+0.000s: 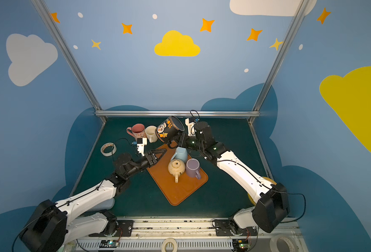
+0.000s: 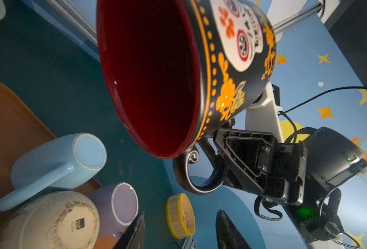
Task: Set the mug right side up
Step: 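Close the left gripper on the black mug's rim opposite the right gripper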
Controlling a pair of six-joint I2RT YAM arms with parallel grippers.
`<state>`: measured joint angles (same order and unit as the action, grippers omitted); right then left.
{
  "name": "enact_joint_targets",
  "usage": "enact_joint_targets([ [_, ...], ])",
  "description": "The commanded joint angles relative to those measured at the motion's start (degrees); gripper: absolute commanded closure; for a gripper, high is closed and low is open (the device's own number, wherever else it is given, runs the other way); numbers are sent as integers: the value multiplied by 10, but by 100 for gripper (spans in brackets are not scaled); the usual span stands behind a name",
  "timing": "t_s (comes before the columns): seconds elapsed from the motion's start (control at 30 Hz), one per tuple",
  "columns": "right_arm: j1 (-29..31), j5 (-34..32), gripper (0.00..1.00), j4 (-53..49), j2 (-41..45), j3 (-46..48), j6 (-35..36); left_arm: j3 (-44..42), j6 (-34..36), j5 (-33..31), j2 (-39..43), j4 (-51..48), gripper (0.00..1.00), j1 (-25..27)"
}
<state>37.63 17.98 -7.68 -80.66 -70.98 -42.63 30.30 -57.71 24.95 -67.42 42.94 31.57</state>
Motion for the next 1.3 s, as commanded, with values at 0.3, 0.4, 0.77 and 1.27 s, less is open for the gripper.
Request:
enact_joint_targets([
  [0.3,-8,60,100,139,27,-44,-27,50,-59,-38,-83,166,40,15],
  [0.4,-9,71,100,141,28,-44,-31,53,-68,-47,-98,184,42,15],
  [0.77,-18,118,100,172,31,-27,-63,49,-52,-79,-92,193,47,15],
  [1.27,-18,140,100,195,29,3,-80,66,-42,-82,-85,196,57,15],
])
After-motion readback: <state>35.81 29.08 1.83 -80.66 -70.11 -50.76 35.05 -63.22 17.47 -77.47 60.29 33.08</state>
